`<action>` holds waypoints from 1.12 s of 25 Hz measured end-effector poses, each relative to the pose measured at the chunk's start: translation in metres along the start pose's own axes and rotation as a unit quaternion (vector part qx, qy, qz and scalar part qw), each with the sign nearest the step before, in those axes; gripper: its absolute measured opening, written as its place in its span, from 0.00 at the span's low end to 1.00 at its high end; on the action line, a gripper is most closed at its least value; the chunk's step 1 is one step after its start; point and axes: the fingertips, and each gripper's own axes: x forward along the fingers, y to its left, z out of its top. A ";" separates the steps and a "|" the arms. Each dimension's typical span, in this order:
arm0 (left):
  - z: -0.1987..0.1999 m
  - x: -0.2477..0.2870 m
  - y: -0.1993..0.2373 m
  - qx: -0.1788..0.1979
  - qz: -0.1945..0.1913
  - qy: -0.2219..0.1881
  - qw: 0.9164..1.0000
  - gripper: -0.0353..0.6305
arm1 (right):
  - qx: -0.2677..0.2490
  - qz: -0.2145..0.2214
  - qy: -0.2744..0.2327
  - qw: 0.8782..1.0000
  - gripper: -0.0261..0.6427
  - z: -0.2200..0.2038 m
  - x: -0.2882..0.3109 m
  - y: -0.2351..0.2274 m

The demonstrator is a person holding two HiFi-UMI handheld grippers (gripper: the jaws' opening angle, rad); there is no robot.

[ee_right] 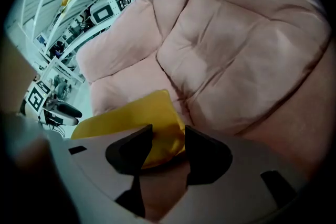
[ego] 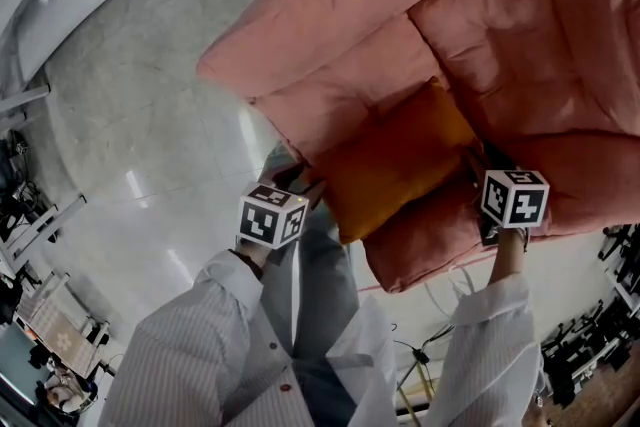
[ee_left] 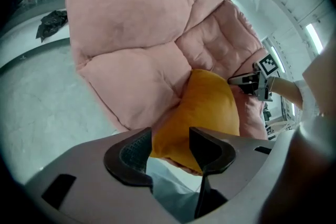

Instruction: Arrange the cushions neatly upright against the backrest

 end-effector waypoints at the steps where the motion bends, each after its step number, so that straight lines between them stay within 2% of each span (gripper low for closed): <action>1: -0.005 0.002 0.001 -0.004 -0.002 0.008 1.000 0.39 | 0.001 0.000 0.002 1.000 0.27 -0.002 0.000 0.000; 5: -0.013 0.012 0.002 -0.009 -0.013 0.032 0.999 0.44 | -0.007 -0.005 0.017 1.000 0.28 -0.006 0.005 -0.002; 9: -0.020 0.021 -0.004 -0.007 -0.033 0.062 0.997 0.44 | -0.019 -0.013 0.041 0.999 0.28 -0.015 0.013 0.000; 14: -0.026 0.029 -0.019 -0.001 -0.041 0.076 0.996 0.32 | -0.021 -0.004 0.064 0.998 0.28 -0.022 0.020 -0.003; 18: -0.031 0.034 -0.028 -0.008 -0.047 0.086 0.995 0.28 | -0.019 0.003 0.086 0.996 0.26 -0.031 0.025 -0.004; 24: -0.029 0.035 -0.032 -0.010 -0.047 0.081 0.996 0.16 | 0.000 0.030 0.099 0.995 0.12 -0.034 0.030 0.003; 28: -0.025 0.033 -0.029 -0.024 -0.035 0.068 0.997 0.13 | 0.009 0.036 0.087 0.996 0.09 -0.030 0.028 0.005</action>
